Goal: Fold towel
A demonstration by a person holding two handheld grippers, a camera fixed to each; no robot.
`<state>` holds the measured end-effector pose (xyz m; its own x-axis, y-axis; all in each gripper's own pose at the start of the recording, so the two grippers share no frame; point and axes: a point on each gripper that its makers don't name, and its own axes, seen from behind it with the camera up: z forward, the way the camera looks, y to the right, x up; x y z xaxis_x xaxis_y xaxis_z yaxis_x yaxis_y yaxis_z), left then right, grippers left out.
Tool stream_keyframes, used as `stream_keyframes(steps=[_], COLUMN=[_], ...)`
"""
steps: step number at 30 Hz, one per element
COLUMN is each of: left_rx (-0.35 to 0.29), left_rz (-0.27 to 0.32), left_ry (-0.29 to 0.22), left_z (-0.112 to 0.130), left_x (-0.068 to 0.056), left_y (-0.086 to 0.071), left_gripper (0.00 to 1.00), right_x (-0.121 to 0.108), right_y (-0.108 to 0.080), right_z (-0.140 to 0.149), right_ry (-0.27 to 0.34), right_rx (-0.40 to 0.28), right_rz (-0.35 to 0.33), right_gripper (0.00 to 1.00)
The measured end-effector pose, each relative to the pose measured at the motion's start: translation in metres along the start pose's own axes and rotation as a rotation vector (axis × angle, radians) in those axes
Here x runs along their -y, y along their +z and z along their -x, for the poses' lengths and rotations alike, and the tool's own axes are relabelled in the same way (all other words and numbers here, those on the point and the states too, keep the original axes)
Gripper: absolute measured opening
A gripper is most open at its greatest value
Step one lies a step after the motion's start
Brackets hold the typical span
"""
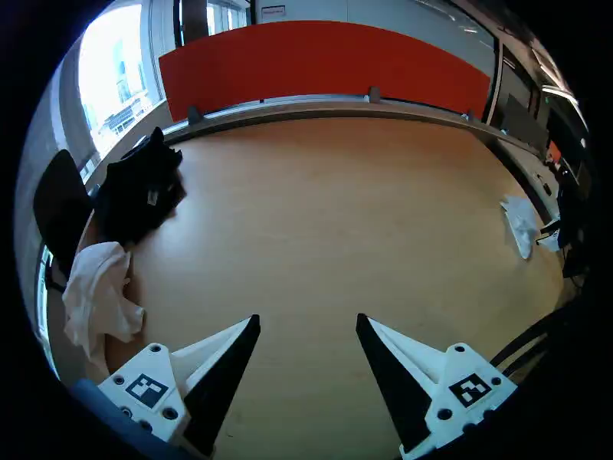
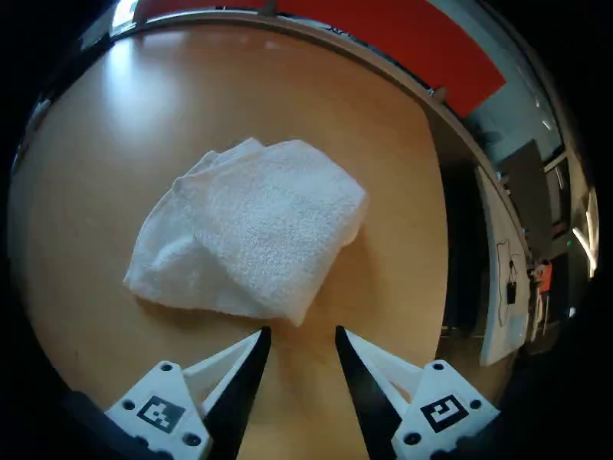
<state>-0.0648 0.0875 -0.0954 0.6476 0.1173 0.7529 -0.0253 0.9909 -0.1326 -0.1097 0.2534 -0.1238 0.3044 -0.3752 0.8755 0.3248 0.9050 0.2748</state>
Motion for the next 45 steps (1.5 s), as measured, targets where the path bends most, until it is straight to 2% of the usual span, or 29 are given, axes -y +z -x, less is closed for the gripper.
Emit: stream_keyframes(steps=[3, 5, 29, 36, 45], left_rx=[-0.001, -0.003, -0.016, -0.023, -0.033], left_rz=[0.002, 0.005, 0.014, 0.015, 0.015], left_ry=[0.002, 0.002, 0.001, -0.006, -0.015], left_z=[-0.001, -0.002, -0.006, -0.006, -0.009], left_x=[-0.002, -0.003, -0.001, 0.001, 0.005], left_y=[0.0, 0.0, -0.001, -0.003, -0.005], left_gripper=[0.93, 0.93, 0.93, 0.93, 0.93], right_x=[0.001, 0.002, 0.004, 0.009, 0.028], right_y=[-0.002, -0.003, -0.011, -0.021, -0.038], right_z=[0.001, 0.001, -0.007, -0.02, -0.052], right_ry=[0.015, 0.023, 0.05, 0.076, 0.176], right_rx=[-0.007, -0.009, -0.036, -0.086, -0.195], right_rz=[-0.003, -0.004, 0.006, 0.005, -0.013], right_gripper=[0.85, 0.87, 0.87, 0.87, 0.87])
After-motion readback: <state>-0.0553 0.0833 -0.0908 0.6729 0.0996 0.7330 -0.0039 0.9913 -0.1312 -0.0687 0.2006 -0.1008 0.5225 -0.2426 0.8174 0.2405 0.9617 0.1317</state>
